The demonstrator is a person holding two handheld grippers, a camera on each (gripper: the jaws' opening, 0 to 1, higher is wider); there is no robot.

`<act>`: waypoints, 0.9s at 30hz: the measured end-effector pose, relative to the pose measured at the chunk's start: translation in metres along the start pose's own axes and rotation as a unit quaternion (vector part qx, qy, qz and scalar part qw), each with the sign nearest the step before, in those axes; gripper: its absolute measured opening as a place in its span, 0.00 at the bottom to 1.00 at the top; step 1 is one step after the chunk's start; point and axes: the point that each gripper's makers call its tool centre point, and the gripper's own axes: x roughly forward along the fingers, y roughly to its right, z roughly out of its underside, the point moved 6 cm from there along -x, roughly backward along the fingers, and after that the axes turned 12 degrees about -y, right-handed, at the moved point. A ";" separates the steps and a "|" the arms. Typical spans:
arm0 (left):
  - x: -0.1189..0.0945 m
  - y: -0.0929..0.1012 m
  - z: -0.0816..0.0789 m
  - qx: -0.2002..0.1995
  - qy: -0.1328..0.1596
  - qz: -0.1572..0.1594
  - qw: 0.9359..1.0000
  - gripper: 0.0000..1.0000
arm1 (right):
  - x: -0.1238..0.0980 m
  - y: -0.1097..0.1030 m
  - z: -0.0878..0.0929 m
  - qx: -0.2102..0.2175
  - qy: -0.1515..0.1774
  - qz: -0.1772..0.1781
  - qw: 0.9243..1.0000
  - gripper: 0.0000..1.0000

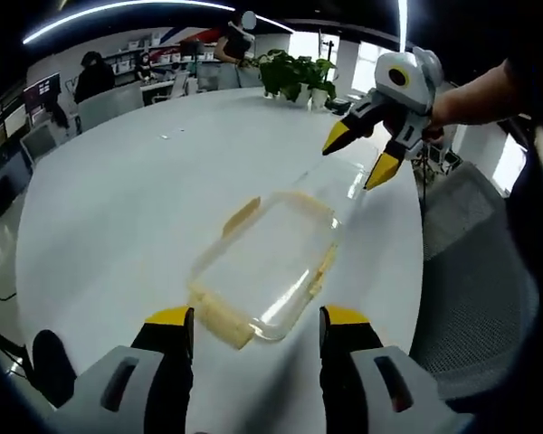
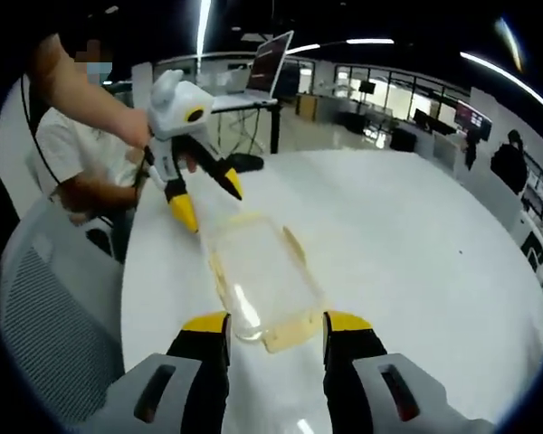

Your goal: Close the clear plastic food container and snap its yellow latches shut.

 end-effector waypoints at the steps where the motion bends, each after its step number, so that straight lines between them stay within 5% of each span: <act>1: 0.001 -0.001 0.001 0.000 -0.002 0.002 1.000 0.56 | 0.000 0.000 0.001 -0.002 -0.002 0.000 1.000 0.40; 27: 0.010 -0.021 0.002 0.077 -0.084 0.014 0.993 0.54 | 0.015 0.013 0.002 -0.040 -0.055 -0.028 0.997 0.39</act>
